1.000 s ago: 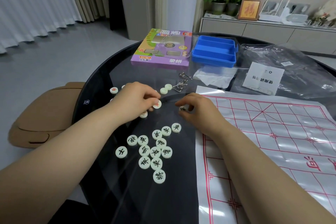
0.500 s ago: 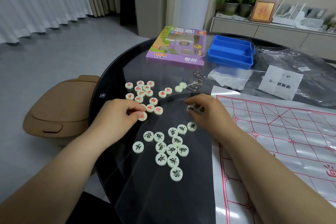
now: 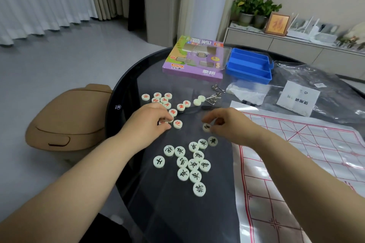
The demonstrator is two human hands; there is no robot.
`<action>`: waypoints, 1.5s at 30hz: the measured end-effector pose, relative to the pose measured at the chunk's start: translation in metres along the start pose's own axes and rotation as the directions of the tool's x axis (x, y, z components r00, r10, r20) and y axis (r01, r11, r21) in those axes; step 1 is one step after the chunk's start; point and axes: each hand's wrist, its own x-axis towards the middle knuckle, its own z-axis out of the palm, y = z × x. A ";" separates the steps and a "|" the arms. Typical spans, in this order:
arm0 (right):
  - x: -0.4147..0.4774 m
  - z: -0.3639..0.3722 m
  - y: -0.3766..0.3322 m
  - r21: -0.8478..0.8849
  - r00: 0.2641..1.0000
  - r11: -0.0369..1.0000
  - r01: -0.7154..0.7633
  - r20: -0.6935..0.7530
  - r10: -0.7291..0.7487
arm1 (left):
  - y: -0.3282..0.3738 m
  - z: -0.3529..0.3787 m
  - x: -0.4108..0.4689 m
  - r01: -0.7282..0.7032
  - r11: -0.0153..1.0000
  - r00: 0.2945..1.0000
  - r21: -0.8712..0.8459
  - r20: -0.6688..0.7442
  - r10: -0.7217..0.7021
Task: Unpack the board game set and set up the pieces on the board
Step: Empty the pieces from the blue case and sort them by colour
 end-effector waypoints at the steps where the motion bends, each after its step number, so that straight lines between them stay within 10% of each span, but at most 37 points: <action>1: -0.002 0.002 -0.001 0.006 1.000 1.000 0.011 0.014 -0.011 | -0.001 0.000 0.003 0.010 1.000 1.000 0.003 -0.007 -0.009; 6: -0.007 0.005 -0.008 -0.007 0.995 0.998 0.064 0.082 -0.063 | -0.007 0.005 0.004 0.010 0.997 0.992 -0.082 -0.127 -0.020; 12: 0.033 -0.007 -0.004 -0.214 0.985 0.977 0.009 -0.166 -0.045 | -0.012 0.001 0.001 -0.021 0.966 0.964 -0.258 -0.260 -0.048; 24: 0.072 0.006 0.014 -0.535 0.977 0.840 0.085 -0.121 -0.176 | 0.016 0.004 0.063 -0.179 0.961 0.984 0.212 0.043 0.174; 30: 0.047 -0.011 0.012 0.051 0.857 0.997 0.055 -0.515 -0.021 | 0.028 0.025 0.087 -0.221 0.916 0.975 0.335 0.073 0.209; 33: 0.022 -0.010 0.010 0.467 0.906 0.881 0.070 -0.399 0.139 | 0.028 0.038 0.092 -0.236 0.884 0.972 0.403 0.107 0.211; 42: 0.000 0.012 0.024 0.573 0.970 0.819 0.017 -0.209 0.126 | 0.041 0.040 0.091 -0.281 0.758 0.958 0.589 0.128 0.256; 45: -0.002 0.014 0.025 0.540 0.966 0.840 0.050 -0.240 0.096 | 0.043 0.034 0.086 -0.221 0.885 0.975 0.409 0.073 0.210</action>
